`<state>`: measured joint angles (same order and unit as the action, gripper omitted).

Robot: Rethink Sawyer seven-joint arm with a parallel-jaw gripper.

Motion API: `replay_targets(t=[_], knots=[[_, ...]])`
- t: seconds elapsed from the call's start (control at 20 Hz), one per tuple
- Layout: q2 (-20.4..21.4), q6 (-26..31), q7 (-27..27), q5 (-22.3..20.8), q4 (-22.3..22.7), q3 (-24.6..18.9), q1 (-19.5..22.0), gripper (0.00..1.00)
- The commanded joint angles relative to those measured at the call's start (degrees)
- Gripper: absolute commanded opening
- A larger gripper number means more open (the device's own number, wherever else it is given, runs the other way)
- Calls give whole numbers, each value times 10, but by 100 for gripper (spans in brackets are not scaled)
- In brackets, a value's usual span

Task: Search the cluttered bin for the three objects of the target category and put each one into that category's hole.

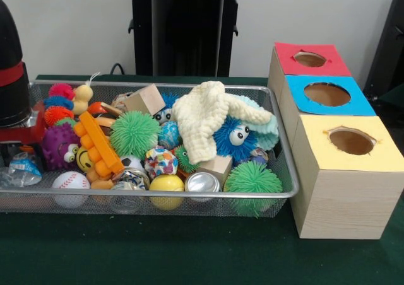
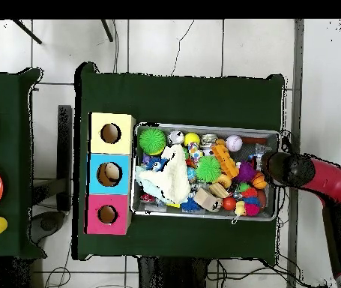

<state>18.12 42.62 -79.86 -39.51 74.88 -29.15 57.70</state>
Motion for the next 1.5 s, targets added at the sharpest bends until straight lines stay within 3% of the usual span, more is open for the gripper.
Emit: replay_targets(t=[0.05,0.55,0.85,1.1,1.15,1.3,1.5], knots=[[-70,-25,109,-59,-35,4,-20,0],[-43,-6,103,-51,-26,14,-33,0],[-90,-29,128,-51,-49,-4,-21,0],[-96,-42,129,-56,-46,-5,-17,0],[-96,-35,109,-49,-47,3,-20,100],[-91,-67,87,-45,-27,-3,-11,100],[-95,-61,84,-41,-29,-1,-11,100]])
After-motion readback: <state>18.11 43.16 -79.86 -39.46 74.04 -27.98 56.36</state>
